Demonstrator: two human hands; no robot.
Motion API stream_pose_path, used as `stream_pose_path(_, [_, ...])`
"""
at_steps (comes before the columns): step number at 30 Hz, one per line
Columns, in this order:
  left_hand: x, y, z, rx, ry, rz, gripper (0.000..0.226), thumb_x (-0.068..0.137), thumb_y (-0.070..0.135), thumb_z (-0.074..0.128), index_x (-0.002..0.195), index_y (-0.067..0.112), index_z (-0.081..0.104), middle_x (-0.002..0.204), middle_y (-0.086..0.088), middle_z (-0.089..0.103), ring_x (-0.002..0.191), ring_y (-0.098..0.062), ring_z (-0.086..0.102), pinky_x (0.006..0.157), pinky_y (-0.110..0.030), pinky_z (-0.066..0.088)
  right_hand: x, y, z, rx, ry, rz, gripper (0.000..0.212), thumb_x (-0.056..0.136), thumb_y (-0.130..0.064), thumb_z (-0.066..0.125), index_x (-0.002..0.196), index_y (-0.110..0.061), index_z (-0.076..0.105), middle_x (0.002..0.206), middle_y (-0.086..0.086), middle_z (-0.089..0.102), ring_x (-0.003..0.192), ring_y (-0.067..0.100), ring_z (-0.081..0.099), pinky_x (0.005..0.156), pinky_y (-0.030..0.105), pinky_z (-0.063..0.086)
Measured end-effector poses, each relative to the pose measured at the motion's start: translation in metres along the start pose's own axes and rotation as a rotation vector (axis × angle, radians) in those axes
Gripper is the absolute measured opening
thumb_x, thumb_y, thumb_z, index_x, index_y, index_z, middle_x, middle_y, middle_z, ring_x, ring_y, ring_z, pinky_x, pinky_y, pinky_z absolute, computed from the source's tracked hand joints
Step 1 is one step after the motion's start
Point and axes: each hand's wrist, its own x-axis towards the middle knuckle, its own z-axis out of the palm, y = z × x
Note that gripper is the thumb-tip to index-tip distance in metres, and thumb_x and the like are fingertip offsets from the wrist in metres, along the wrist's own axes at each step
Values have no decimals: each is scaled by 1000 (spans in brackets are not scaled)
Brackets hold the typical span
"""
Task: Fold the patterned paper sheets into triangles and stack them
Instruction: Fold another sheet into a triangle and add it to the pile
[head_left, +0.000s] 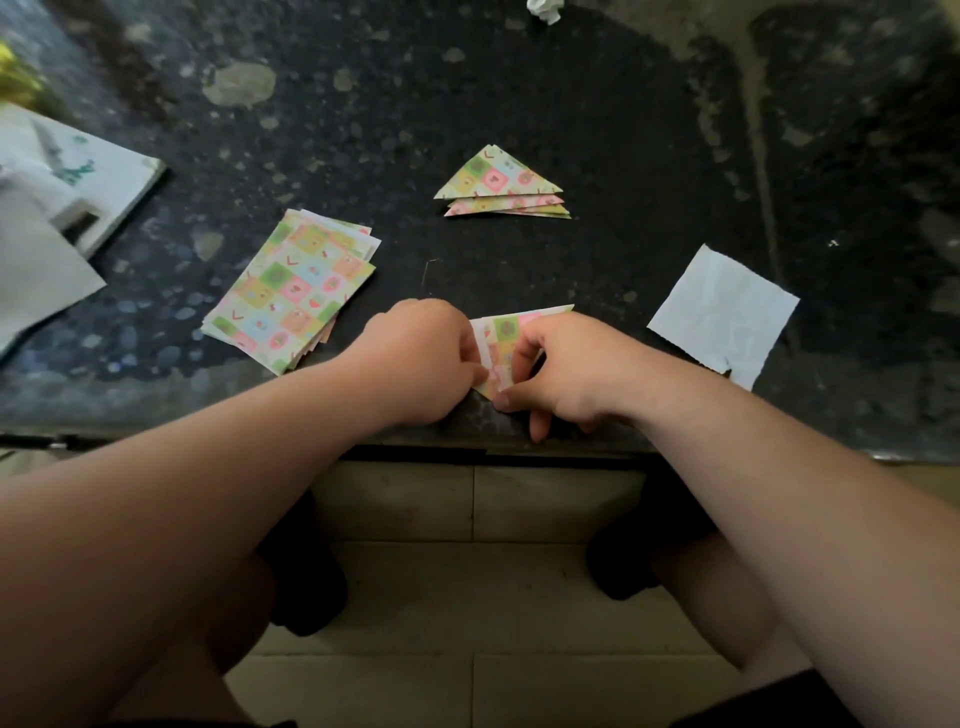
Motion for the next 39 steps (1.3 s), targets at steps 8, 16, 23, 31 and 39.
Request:
stream_pose_path(8, [-11, -5, 6, -83, 119, 72, 14, 92, 39, 71, 79, 36, 66, 92, 12, 61, 100, -18, 57, 92, -45, 51, -3, 0, -4, 33, -25, -18, 20, 91, -26, 78, 97, -18, 60, 62, 0, 74, 33, 4, 53, 34, 18, 38])
stream_pose_path(16, [-30, -5, 26, 123, 411, 268, 21, 79, 24, 81, 92, 26, 65, 99, 4, 54, 95, -25, 48, 82, -42, 40, -1, 0, -4, 50, -30, -18, 22, 91, -25, 78, 95, -16, 59, 63, 3, 74, 32, 7, 51, 34, 18, 37])
stream_pose_path(23, [-106, -5, 80, 408, 202, 388, 92, 75, 53, 70, 145, -5, 50, 154, -23, 44, 140, -38, 45, 112, -47, 30, 3, 5, -1, 24, -20, -48, 18, 95, -24, 74, 94, -15, 58, 63, 2, 74, 31, 11, 44, 34, 18, 34])
stream_pose_path(31, [-87, -7, 64, 384, 133, 393, 67, 68, 50, 81, 111, 5, 57, 150, -31, 44, 146, -42, 36, 119, -52, 28, 3, 3, -2, -1, -18, -25, 22, 93, -30, 75, 98, -17, 59, 65, 1, 75, 40, 17, 47, 39, 22, 37])
stream_pose_path(39, [-83, 3, 53, 453, 47, 374, 59, 99, 51, 51, 136, 11, 29, 166, -26, -12, 155, -35, -15, 127, -48, -6, 0, 1, -3, 12, -29, -21, 21, 93, -30, 76, 97, -15, 61, 63, 1, 75, 42, 17, 49, 36, 20, 37])
